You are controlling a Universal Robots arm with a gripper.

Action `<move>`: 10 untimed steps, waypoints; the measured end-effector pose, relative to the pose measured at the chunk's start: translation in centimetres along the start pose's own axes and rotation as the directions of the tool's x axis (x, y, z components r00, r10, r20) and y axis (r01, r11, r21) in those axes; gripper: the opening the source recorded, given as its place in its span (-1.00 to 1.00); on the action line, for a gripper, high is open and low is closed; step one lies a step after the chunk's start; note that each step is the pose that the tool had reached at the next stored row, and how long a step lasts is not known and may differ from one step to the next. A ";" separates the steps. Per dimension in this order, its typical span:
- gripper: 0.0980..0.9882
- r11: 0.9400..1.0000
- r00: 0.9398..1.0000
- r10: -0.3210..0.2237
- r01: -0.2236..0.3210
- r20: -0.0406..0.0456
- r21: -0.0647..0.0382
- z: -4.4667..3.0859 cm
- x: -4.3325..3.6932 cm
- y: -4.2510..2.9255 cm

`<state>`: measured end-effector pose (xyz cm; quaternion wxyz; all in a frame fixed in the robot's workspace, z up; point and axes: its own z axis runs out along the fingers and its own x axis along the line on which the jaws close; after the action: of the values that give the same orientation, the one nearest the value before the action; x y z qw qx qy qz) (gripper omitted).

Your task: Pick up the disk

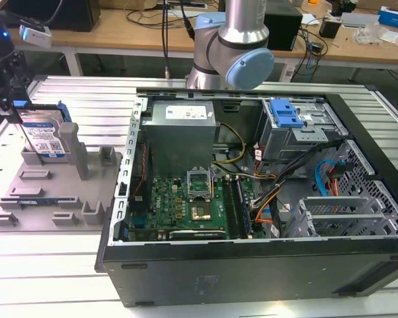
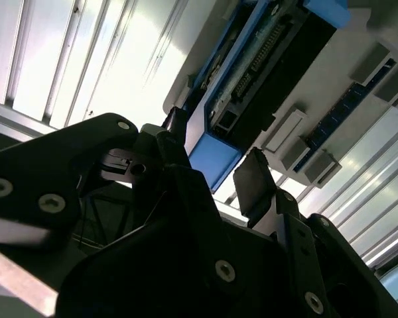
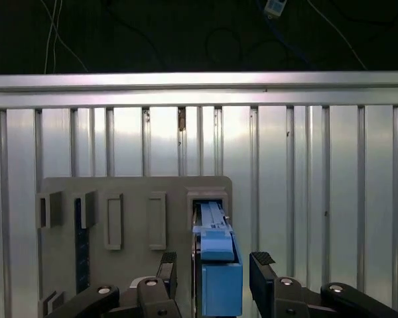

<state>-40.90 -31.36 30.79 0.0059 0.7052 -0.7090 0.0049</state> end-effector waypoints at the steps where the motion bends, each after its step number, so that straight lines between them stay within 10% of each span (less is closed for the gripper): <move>1: 0.03 1.000 1.000 -0.002 0.002 0.000 0.000 0.04 0.00 0.00; 10: 0.03 1.000 1.000 -0.017 0.017 0.000 0.000 0.38 -0.01 0.00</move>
<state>-40.90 -31.36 30.41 0.0059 0.7111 -0.7030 0.0049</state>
